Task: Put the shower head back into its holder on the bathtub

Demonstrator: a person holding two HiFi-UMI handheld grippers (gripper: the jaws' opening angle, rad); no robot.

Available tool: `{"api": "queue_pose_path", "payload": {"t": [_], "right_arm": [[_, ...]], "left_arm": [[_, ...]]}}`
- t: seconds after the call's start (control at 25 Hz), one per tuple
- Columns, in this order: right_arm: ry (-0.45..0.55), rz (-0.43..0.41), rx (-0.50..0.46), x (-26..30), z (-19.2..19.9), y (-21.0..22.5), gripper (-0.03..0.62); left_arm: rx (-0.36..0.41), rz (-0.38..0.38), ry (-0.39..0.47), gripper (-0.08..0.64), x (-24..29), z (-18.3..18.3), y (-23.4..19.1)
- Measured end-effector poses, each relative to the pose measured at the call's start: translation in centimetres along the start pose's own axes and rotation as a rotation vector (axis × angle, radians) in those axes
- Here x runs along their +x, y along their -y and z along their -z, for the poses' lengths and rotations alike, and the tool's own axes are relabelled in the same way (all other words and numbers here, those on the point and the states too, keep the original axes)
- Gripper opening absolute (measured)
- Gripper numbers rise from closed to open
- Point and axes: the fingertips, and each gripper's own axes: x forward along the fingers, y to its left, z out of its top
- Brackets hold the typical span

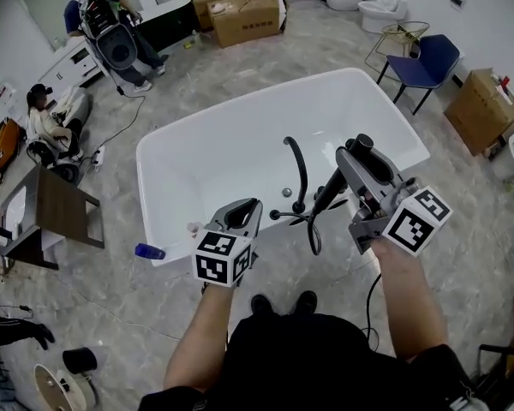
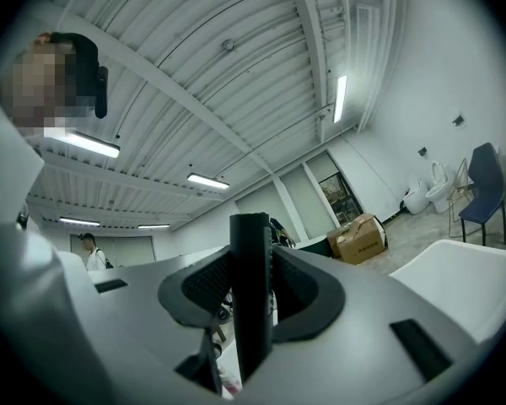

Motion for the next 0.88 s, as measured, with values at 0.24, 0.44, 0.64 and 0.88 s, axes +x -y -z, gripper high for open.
{"api": "queue_pose_path", "payload": {"t": [0.24,0.44,0.64,0.88], "right_arm": [[0.020,-0.020,-0.024,3.4,-1.0,-2.4,0.147],[0.036,-0.014,-0.075,7.0,-0.2,-6.1,0.146],[0.033,0.004,-0.094,6.8,-0.2,-6.6,0.146],[0.019,0.030,-0.107,7.5,0.2,-6.9,0.146]], "left_arm": [[-0.005,0.003,0.042,0.032,-1.2,-1.0,-2.7],[-0.010,0.043,0.056,0.032,-3.4,-0.2,-6.3],[-0.006,0.178,0.025,0.035,-2.6,1.4,-3.8],[0.001,0.313,-0.027,0.118,-1.5,3.7,-1.5]]}}
